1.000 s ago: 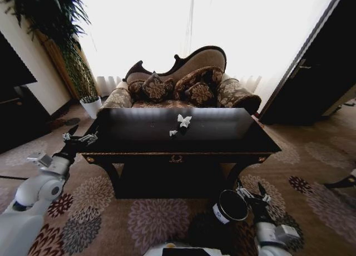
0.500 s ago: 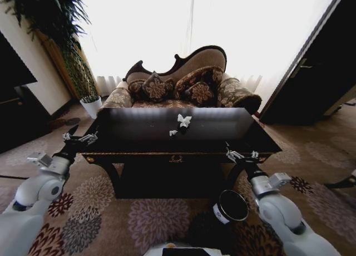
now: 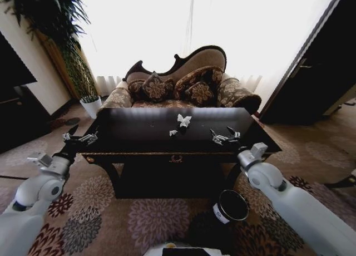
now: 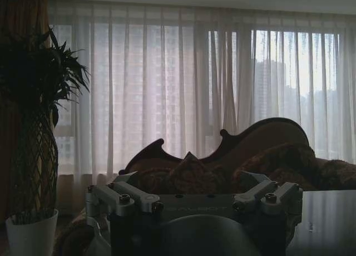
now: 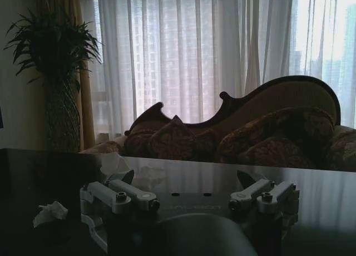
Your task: Move to the front of the table and place the trash on the table into the trash bin.
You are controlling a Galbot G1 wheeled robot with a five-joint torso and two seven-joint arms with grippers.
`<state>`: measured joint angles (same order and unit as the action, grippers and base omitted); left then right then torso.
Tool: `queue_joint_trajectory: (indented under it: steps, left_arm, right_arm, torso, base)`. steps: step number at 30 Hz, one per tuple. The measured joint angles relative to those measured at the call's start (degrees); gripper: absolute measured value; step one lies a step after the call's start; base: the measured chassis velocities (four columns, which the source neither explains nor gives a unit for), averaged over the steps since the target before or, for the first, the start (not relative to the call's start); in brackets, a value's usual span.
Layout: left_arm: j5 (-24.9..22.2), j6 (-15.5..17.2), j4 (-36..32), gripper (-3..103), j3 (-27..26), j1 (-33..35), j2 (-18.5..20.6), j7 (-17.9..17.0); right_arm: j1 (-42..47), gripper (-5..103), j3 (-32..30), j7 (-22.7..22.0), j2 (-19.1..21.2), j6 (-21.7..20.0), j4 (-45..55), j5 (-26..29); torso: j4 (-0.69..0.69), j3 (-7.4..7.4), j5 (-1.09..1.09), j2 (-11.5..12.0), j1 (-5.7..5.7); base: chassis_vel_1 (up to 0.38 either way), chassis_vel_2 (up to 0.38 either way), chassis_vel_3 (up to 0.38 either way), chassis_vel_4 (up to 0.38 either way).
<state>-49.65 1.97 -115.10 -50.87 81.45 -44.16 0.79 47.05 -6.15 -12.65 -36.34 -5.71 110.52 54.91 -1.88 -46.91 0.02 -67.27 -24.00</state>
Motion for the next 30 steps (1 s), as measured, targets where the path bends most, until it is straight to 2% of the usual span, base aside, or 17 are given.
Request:
queue_joint_trajectory:
  steps: [1, 3, 4, 5, 7, 9, 11, 20, 30]
  left_arm:
    - [0.0, 0.0, 0.0, 100, 0.0, 0.0, 0.0, 0.0]
    - [0.0, 0.0, 0.0, 100, 0.0, 0.0, 0.0, 0.0]
    - [0.0, 0.0, 0.0, 100, 0.0, 0.0, 0.0, 0.0]
    - [0.0, 0.0, 0.0, 100, 0.0, 0.0, 0.0, -0.01]
    - [0.0, 0.0, 0.0, 100, 0.0, 0.0, 0.0, -0.02]
    - [0.0, 0.0, 0.0, 100, 0.0, 0.0, 0.0, -0.01]
    - [0.0, 0.0, 0.0, 100, -0.01, 0.0, 0.0, -0.05]
    - [0.0, -0.01, 0.0, 100, 0.0, 0.0, 0.0, 0.0]
    - [0.0, 0.0, 0.0, 100, 0.0, 0.0, 0.0, -0.01]
  right_arm:
    - [-2.42, 100, 1.98, -0.12, -0.03, -0.12, -0.8, 0.38]
    - [-10.87, 100, 9.7, -0.41, -1.2, -0.16, -4.21, 0.68]
    - [-10.87, 100, 9.7, -0.41, -1.2, -0.16, -4.21, 0.68]
    - [-13.43, 100, 12.61, -0.54, -2.1, -0.15, -5.56, 0.69]
    - [-18.42, 100, 18.29, -1.14, -4.76, -0.2, -8.61, 0.96]
    - [-19.53, 100, 19.63, -1.24, -5.58, -0.22, -9.56, 0.98]
    - [-23.66, 100, 23.77, -1.5, -8.2, -0.27, -13.21, 0.99]
    - [-34.39, 100, 31.53, -1.03, -13.31, 0.67, -23.69, 1.2]
    - [-39.48, 100, 38.07, 0.24, -18.2, 1.65, -30.7, 1.5]
  torso:
    - [0.0, 0.0, -0.01, 0.0, 0.0]
    - [0.03, 0.01, -0.06, 0.0, 0.0]
    - [0.03, 0.01, -0.06, 0.0, 0.0]
    - [0.02, 0.0, -0.01, 0.0, 0.0]
    - [0.02, 0.01, -0.05, 0.0, 0.0]
    - [0.02, 0.0, -0.04, 0.0, 0.0]
    - [0.02, 0.0, -0.03, 0.0, 0.0]
    - [0.02, 0.01, -0.03, 0.0, 0.0]
    - [0.02, 0.01, -0.03, -0.01, 0.0]
  base:
    - [0.0, 0.0, 0.0, 0.0]
    - [0.0, 0.0, 0.0, 0.0]
    - [0.0, 0.0, 0.0, 0.0]
    - [0.0, 0.0, 0.0, 0.0]
    - [0.0, 0.0, 0.0, 0.0]
    - [0.0, 0.0, 0.0, 0.0]
    - [0.0, 0.0, 0.0, 0.0]
    - [0.0, 0.0, 0.0, 0.0]
    - [0.0, 0.0, 0.0, 0.0]
